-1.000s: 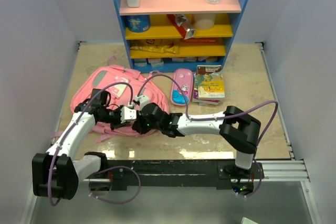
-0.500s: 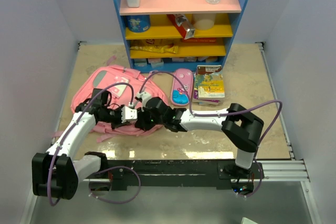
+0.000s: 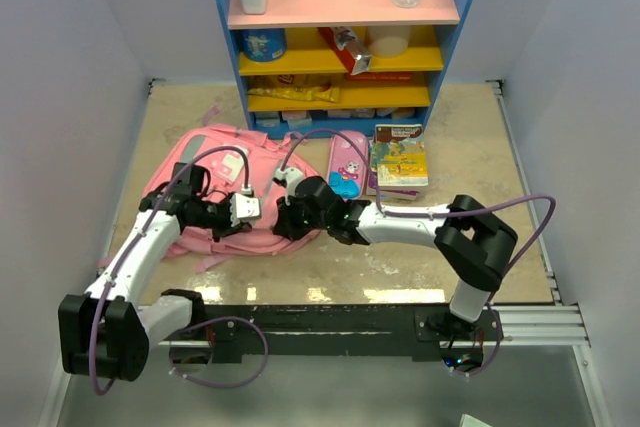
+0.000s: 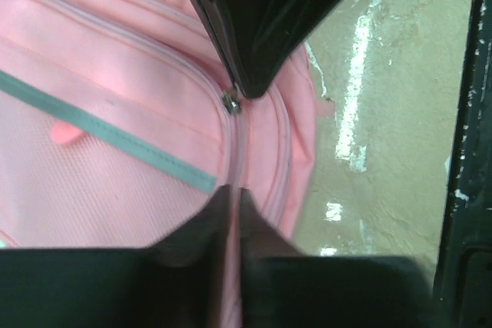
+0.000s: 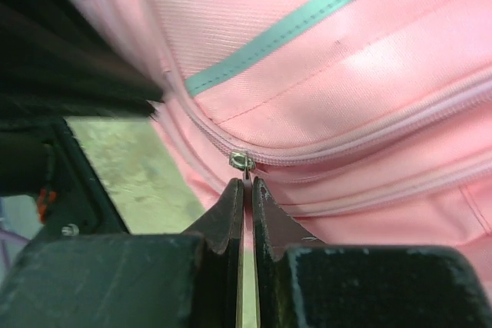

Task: Pack the student bag
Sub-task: Zip the student bag at the center of the board, then unzip the student bag at the center of the board.

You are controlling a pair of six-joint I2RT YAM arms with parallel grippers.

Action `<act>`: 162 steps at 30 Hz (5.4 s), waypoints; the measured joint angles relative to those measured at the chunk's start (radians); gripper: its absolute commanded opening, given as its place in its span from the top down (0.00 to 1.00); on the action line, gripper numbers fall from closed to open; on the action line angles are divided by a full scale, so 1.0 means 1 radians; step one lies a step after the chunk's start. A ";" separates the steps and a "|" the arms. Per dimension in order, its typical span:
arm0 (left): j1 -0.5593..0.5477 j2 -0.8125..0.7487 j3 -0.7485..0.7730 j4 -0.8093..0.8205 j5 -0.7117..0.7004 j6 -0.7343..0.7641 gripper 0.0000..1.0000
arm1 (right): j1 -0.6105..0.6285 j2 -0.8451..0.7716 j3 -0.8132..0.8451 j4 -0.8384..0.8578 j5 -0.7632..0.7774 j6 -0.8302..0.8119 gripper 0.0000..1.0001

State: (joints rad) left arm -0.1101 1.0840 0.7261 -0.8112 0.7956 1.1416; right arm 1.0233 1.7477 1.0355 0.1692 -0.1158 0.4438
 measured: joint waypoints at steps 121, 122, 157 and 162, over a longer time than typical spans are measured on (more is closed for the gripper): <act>-0.132 -0.152 0.016 -0.180 -0.083 0.100 1.00 | -0.345 0.090 0.238 -0.147 0.089 -0.222 0.55; -0.131 -0.159 0.013 -0.177 -0.087 0.101 1.00 | -0.347 0.067 0.220 -0.138 0.097 -0.217 0.55; -0.119 -0.365 -0.082 -0.410 -0.314 0.396 1.00 | -0.212 0.538 0.606 -0.052 0.050 -0.107 1.00; -0.119 -0.369 -0.080 -0.397 -0.333 0.379 1.00 | -0.211 0.434 0.425 -0.012 0.084 -0.095 1.00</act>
State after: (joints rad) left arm -0.2295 0.7147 0.6464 -1.2079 0.4625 1.5208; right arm 0.8124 2.1818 1.4601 0.1570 -0.0315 0.3492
